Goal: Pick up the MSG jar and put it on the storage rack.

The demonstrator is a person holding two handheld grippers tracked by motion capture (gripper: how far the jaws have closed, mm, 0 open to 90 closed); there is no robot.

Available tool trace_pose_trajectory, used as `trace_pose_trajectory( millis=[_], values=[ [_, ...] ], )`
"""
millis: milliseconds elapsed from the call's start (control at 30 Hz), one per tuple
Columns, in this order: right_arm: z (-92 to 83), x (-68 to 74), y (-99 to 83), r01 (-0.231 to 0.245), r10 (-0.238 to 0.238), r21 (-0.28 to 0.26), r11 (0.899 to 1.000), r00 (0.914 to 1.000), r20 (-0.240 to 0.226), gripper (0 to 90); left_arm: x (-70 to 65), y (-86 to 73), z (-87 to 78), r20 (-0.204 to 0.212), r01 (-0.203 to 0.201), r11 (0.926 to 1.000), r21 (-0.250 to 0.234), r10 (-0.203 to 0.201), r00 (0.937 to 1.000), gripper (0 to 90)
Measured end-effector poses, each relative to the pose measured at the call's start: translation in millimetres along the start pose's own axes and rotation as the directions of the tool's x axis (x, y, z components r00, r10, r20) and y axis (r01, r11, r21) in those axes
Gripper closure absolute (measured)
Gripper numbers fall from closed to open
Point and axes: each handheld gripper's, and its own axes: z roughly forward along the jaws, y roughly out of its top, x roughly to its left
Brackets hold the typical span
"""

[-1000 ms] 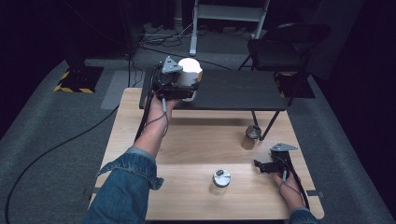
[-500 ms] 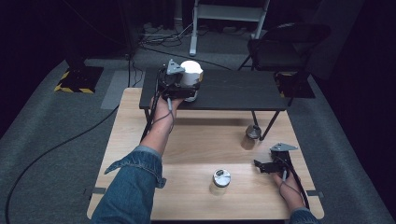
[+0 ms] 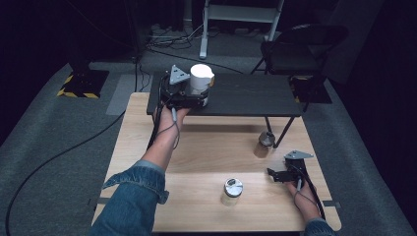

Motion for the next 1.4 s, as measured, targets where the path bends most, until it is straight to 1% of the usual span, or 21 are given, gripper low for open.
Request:
trace_pose_trajectory(
  millis=[67,133,233,333,400,600,800,900,933,1067,1133,1267,1400],
  values=[
    [0.0,-0.1,0.0,0.000,0.000,0.000,1.000,1.0000,0.000,0.2,-2.8,-7.0,-9.3,0.000,-0.013,0.9997,-0.022,0.013,0.9999,8.7],
    [0.0,0.0,0.0,0.000,0.000,0.000,1.000,1.0000,0.000,0.2,-3.5,-13.9,-20.3,0.012,-0.011,0.9991,-0.041,0.011,0.9999,8.5],
    [0.0,0.0,0.0,0.000,0.000,0.000,1.000,1.0000,0.000,0.2,-3.0,-21.1,-34.4,0.030,-0.004,0.9984,-0.056,0.006,0.9995,8.3],
    [0.0,0.0,0.0,0.000,0.000,0.000,1.000,1.0000,0.000,0.2,-4.5,-29.1,-50.5,0.029,-0.010,0.9979,-0.063,0.012,0.9995,8.0],
    [0.0,0.0,0.0,0.000,0.000,0.000,1.000,1.0000,0.000,0.2,-5.3,-35.0,-59.1,0.029,-0.006,0.9979,-0.065,0.008,0.9996,7.9],
    [0.0,0.0,0.0,0.000,0.000,0.000,1.000,1.0000,0.000,0.2,-7.4,-58.0,-78.8,0.022,0.004,0.9980,-0.062,-0.003,0.9998,7.9],
    [0.0,0.0,0.0,0.000,0.000,0.000,1.000,1.0000,0.000,0.2,-10.0,-81.2,-88.9,0.026,0.026,0.9991,-0.034,-0.025,0.9994,7.9],
    [0.0,0.0,0.0,0.000,0.000,0.000,1.000,1.0000,0.000,0.2,-11.4,-92.1,-91.5,0.030,0.027,0.9993,-0.024,-0.027,0.9992,8.0],
    [0.0,0.0,0.0,0.000,0.000,0.000,1.000,1.0000,0.000,0.2,-12.6,-97.9,-92.6,0.030,0.030,0.9993,-0.021,-0.029,0.9991,8.0],
    [0.0,0.0,0.0,0.000,0.000,0.000,1.000,1.0000,0.000,0.2,-14.6,-116.5,-92.7,0.034,0.051,0.9987,-0.006,-0.051,0.9981,8.3],
    [0.0,0.0,0.0,0.001,-0.001,0.000,1.000,1.0000,0.000,0.2,-16.4,-127.5,-92.6,0.028,0.059,0.9983,0.000,-0.059,0.9979,8.3],
    [0.0,0.0,0.0,0.000,0.000,0.000,1.000,1.0000,0.000,0.2,-19.6,-145.1,-90.2,0.022,0.056,0.9983,0.018,-0.057,0.9982,8.3],
    [0.0,0.0,0.0,0.000,0.000,0.000,1.000,1.0000,0.000,0.2,-20.7,-160.5,-84.3,0.032,0.067,0.9968,0.045,-0.068,0.9972,8.3]
  ],
)
